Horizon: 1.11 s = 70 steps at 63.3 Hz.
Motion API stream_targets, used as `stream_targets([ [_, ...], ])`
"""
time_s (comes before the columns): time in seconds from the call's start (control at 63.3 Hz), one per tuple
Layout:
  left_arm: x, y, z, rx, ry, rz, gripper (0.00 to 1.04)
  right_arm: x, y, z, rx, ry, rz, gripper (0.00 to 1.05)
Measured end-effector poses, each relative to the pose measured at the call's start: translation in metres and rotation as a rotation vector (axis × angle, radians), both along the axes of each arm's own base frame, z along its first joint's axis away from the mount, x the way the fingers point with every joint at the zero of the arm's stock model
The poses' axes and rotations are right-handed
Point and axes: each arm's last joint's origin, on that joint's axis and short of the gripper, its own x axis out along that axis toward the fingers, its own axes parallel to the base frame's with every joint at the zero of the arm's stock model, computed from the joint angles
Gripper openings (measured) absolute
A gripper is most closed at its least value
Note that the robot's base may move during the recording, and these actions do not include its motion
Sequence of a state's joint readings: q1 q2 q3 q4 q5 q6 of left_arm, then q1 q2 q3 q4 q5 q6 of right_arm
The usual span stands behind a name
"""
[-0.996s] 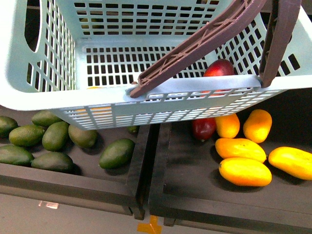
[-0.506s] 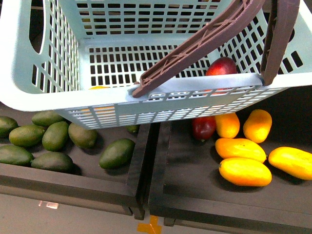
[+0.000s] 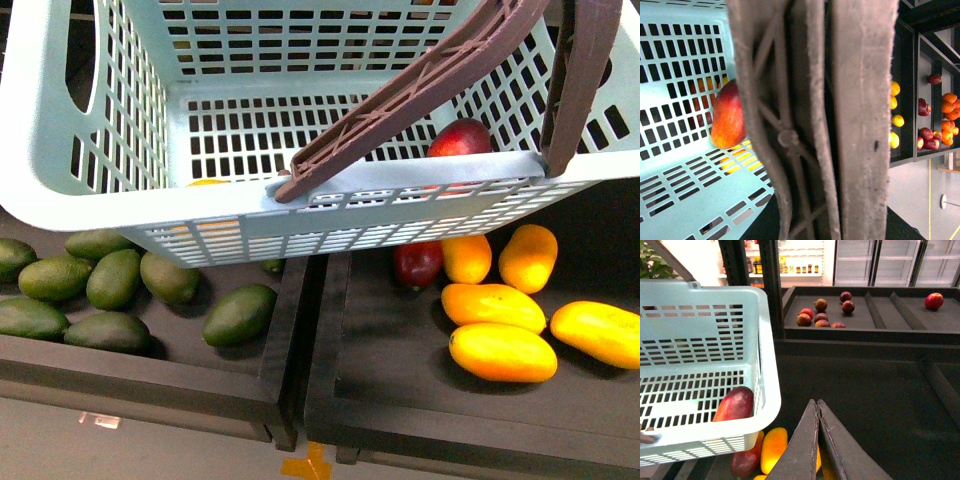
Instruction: Pick lemon and mango into basket
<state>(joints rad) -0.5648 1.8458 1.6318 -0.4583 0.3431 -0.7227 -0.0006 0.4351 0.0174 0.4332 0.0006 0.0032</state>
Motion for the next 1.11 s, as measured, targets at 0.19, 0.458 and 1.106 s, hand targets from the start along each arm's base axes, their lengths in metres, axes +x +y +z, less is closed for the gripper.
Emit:
stream_targets([
  [0.19, 0.000, 0.000, 0.000, 0.001, -0.001, 0.002, 0.17, -0.006, 0.000, 0.001, 0.000, -0.002, 0.000, 0.02],
  [0.458, 0.000, 0.000, 0.000, 0.001, -0.001, 0.001, 0.17, -0.012, 0.000, 0.001, 0.000, -0.002, 0.000, 0.02],
  [1.106, 0.000, 0.000, 0.000, 0.001, 0.000, 0.001, 0.17, -0.028, 0.000, -0.003, 0.000, 0.003, 0.000, 0.02],
])
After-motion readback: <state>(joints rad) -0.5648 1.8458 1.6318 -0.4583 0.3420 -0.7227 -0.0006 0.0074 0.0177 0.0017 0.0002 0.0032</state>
